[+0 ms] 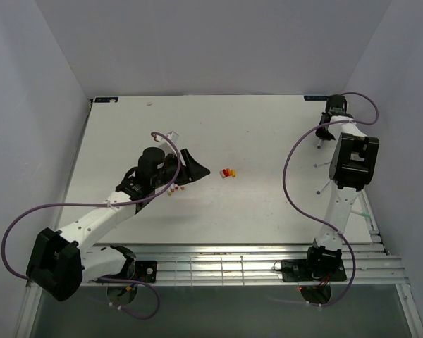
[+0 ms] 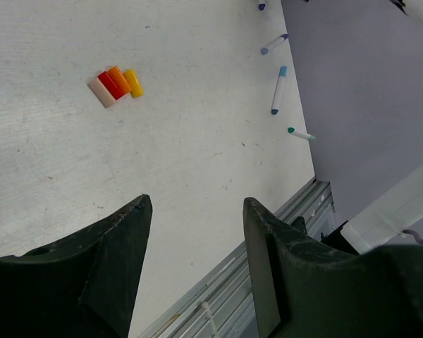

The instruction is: Open the pen caps

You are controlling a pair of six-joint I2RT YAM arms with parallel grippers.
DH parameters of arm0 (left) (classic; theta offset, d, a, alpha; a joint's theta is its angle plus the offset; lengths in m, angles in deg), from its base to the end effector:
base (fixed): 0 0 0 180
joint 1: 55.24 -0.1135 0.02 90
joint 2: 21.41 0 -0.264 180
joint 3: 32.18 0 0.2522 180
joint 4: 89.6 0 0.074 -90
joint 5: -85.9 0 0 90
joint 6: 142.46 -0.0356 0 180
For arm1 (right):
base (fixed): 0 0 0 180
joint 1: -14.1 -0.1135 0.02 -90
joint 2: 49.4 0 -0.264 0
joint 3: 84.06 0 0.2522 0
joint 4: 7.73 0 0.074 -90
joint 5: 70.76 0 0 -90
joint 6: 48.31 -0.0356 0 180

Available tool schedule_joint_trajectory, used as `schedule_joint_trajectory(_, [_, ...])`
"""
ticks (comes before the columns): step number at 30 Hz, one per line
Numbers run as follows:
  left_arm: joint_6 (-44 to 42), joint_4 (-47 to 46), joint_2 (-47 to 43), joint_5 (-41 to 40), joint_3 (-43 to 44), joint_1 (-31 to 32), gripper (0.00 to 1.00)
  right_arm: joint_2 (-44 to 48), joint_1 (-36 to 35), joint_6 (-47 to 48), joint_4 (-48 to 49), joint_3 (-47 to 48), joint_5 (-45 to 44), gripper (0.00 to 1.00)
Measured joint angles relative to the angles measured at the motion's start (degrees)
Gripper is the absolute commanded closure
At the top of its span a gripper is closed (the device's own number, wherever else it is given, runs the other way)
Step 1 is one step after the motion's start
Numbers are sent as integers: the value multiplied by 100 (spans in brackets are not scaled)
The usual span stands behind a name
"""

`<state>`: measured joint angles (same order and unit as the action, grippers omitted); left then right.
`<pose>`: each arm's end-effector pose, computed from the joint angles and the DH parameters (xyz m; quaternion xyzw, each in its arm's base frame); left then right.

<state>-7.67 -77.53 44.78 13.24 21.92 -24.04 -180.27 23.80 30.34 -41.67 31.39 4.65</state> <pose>0.2157 -0.1430 0.2580 -0.0168 0.8337 -0.4305 0.3455 0.4978 -0.0942 0.1638 0.2133 0.9065 -0.1141 0.3461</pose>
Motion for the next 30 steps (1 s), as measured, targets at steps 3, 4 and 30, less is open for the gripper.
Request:
schedule_joint_trajectory(3, [-4, 164, -9, -4, 0, 0, 36, 236, -168, 26, 50, -321, -31, 92])
schedule_joint_trajectory(4, [-2, 223, -9, -7, 0, 0, 36, 387, -269, 26, 63, -505, -11, 92])
schedule_joint_trajectory(30, [778, 1038, -859, -31, -151, 0, 43, 5099, -4922, -1244, 1978, -5381, 4024, 92])
